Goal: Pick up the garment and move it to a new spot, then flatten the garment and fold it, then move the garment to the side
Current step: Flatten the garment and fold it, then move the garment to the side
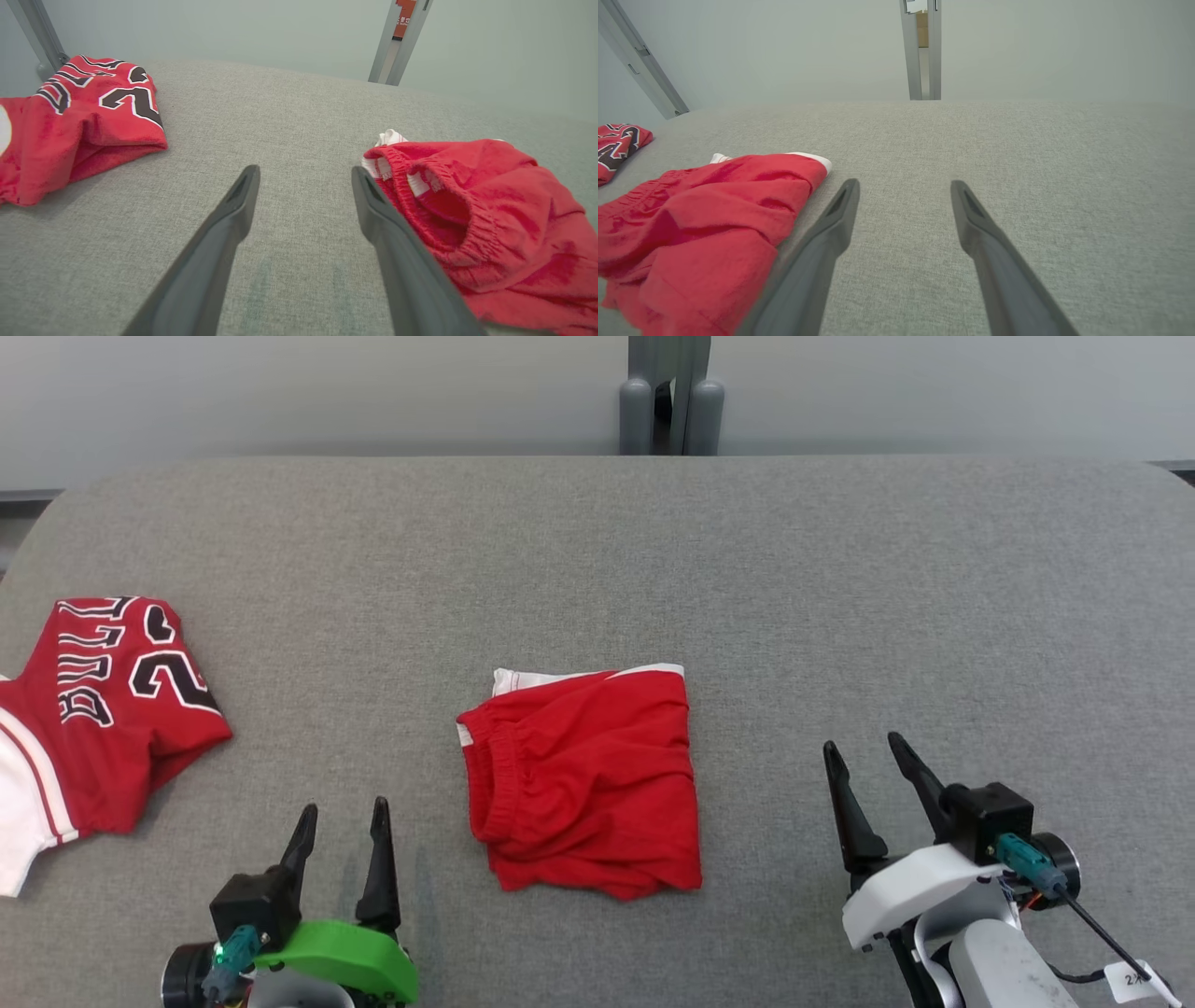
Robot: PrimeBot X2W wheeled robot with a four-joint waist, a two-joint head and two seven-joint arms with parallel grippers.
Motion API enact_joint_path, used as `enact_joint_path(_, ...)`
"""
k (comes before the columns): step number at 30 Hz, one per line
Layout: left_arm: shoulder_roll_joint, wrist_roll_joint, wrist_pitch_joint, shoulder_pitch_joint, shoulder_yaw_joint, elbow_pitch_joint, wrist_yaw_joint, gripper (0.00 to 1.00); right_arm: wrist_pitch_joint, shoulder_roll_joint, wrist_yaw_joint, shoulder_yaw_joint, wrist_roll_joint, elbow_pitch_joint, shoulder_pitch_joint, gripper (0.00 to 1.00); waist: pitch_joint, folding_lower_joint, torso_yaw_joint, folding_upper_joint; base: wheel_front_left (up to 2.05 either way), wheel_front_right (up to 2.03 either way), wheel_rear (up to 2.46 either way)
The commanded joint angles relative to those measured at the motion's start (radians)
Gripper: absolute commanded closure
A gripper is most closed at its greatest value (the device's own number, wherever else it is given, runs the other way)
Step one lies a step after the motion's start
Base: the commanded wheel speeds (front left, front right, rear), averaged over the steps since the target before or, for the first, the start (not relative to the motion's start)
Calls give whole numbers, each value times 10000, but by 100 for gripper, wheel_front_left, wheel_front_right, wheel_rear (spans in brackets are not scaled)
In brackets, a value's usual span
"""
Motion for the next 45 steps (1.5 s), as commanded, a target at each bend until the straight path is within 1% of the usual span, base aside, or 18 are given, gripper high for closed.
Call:
enact_joint_path(1,45,55,-1,287,74,-51,47,0,-27,-8,0,4,-53,-8,203,0,-264,0,-199,-1,0,0,0)
enact_joint_path(10,45,145,1,1264,60,-347,244,0,-27,-14,0,125,310,77,920,0,-888,0,-340,-1,0,0,0)
enact_joint_path(15,47,243,-1,1352,16,-405,289,0,-27,-17,0,209,346,23,1052,0,-927,0,-304,-1,0,0,0)
enact_joint_path(21,47,228,1,1234,-88,-369,211,0,-27,-14,0,328,475,84,1047,0,-872,0,-208,-1,0,0,0)
enact_joint_path(29,45,186,-1,862,-391,-339,90,0,-28,-12,0,861,1078,103,530,0,-430,0,165,-1,0,0,0)
enact_joint_path(33,47,272,-1,523,-638,-398,-45,0,-28,-14,0,1176,1338,311,-133,0,-20,0,642,-1,0,0,0)
enact_joint_path(36,45,314,-1,255,-843,-397,-95,0,-28,-18,0,1472,1617,903,-737,0,284,0,1081,-1,0,0,0)
enact_joint_path(39,45,278,-1,127,-1005,-379,-158,0,-28,-20,0,1627,2130,1605,-1307,0,486,0,1473,-1,0,0,0)
enact_joint_path(40,45,293,1,109,-1065,-328,-176,0,-28,-22,0,1665,2471,1901,-1438,0,539,0,1598,-1,0,0,0)
enact_joint_path(42,45,284,-1,159,-1080,-235,-185,0,-28,-20,0,1787,2976,2435,-1601,0,561,0,1769,-1,0,0,0)
enact_joint_path(45,44,278,-1,317,-1037,-195,-217,0,-28,-5,0,2274,3544,2955,-1798,0,584,0,1891,-1,0,0,0)
